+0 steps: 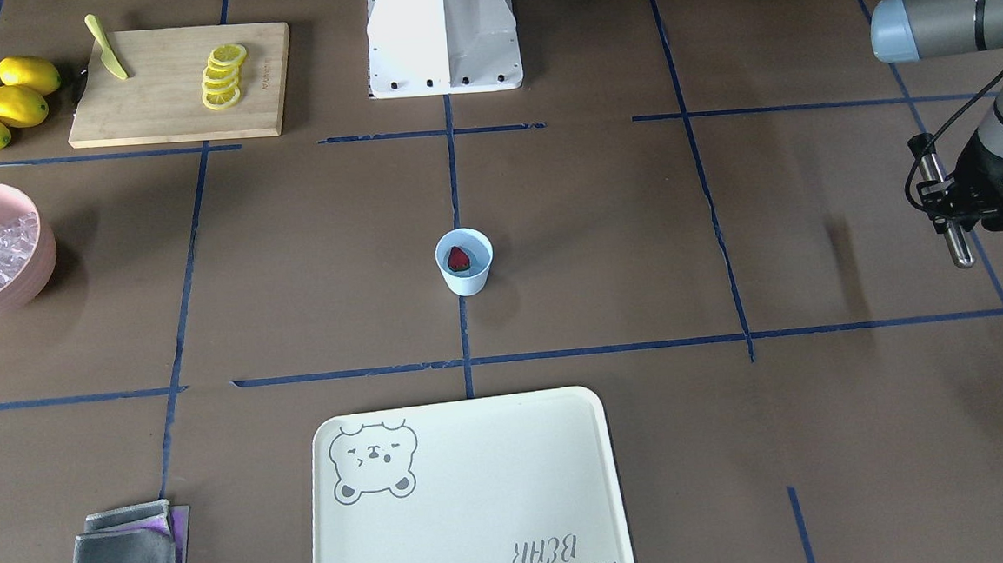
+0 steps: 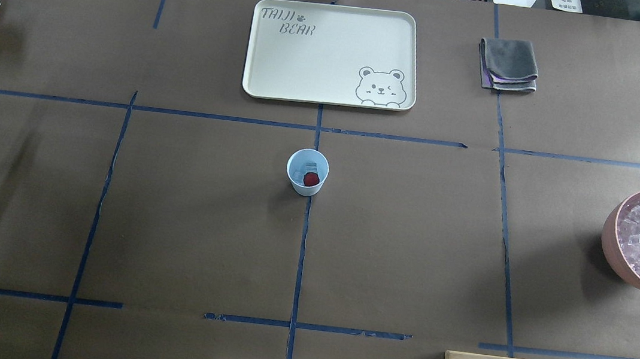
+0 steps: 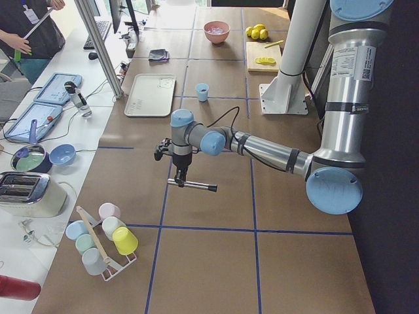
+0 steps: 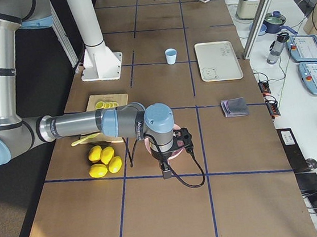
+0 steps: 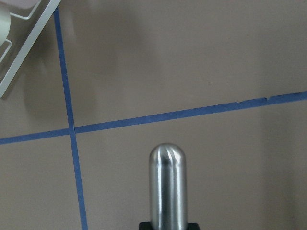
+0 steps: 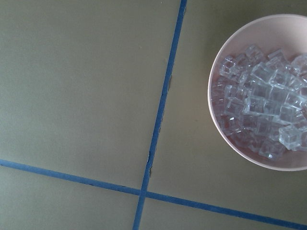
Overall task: Mash ice and strawberries in cup
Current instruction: 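Lower the muddler onto the table and open the left gripper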
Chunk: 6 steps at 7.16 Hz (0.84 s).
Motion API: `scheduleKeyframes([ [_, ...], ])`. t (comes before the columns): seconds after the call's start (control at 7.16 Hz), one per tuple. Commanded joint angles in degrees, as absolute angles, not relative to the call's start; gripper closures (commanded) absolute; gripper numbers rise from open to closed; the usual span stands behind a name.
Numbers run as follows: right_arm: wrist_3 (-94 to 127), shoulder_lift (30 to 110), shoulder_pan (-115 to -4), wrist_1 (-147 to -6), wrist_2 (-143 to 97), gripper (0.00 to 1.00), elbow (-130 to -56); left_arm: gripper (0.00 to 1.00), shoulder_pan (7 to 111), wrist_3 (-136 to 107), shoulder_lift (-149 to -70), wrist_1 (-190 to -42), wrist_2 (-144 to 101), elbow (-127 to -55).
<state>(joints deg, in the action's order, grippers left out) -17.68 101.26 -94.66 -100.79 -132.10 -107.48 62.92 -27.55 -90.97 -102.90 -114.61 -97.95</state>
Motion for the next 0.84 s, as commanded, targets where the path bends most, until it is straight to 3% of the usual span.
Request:
scheduleKeyframes([
  [0.0,-17.8,101.2,-94.7,-100.7,-132.1,0.01,-107.5,0.99,62.8,-31.5,-89.7,-115.4,-114.6,-89.8],
  [0.42,-17.8,101.2,-94.7,-100.7,-132.1,0.01,-107.6,0.92,62.4,-34.3,-89.8,-115.8,-117.7,-86.4],
  [0.7,-17.8,101.2,-94.7,-100.7,-132.1,0.01,-107.6,0.0,62.4,-34.2,-89.8,-115.8,-121.5,-86.1],
])
